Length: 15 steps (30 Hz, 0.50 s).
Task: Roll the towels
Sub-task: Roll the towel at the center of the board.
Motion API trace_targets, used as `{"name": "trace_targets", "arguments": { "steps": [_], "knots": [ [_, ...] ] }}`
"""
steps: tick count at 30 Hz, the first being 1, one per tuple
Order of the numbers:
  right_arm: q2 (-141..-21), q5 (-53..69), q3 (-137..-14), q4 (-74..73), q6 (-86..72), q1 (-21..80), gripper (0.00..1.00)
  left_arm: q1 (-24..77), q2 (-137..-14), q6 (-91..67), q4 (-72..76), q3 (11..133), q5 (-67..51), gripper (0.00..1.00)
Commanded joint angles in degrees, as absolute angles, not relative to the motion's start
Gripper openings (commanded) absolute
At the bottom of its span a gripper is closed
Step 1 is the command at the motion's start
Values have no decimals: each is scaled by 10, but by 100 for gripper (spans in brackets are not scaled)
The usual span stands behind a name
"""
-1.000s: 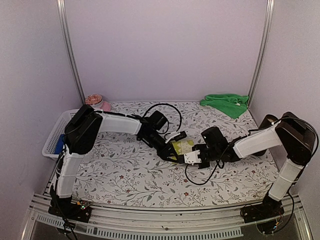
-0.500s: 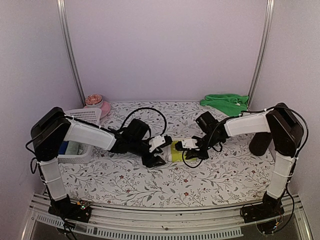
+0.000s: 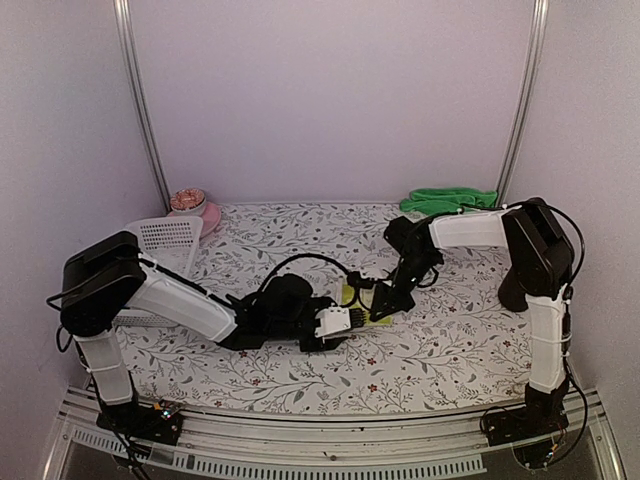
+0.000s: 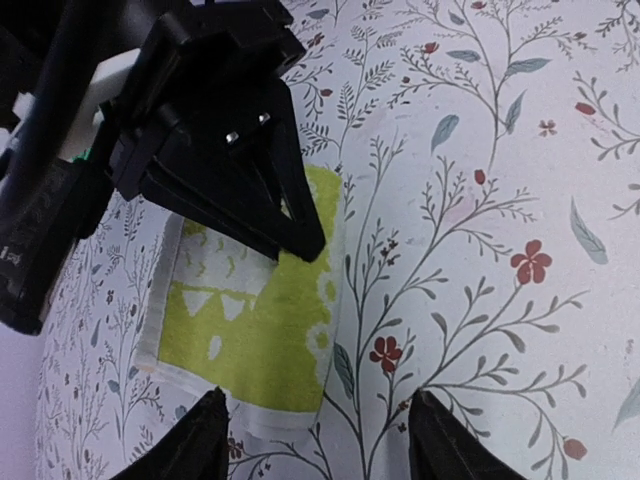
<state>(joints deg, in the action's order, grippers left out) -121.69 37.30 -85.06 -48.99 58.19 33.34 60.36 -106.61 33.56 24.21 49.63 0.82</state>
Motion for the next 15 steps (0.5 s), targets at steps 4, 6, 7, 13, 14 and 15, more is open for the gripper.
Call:
{"name": "trace_targets", "arguments": {
  "steps": [4,6,7,13,14,15],
  "knots": [
    [-1257,412,-864,-601,606,336,5,630,-1102,389,259,538,55,58],
    [-1260,413,-864,-607,610,336,5,634,-1115,398,250,550,52,57],
    [-1262,413,-865,-610,611,336,5,635,-1120,401,241,557,49,57],
    [-1267,413,-865,-612,616,336,6,643,-1156,410,203,593,27,53],
    [-1268,414,-866,-612,617,336,6,645,-1160,411,200,597,28,52],
    [-1269,414,-867,-612,617,336,6,645,-1165,413,193,602,26,51]
  ]
}}
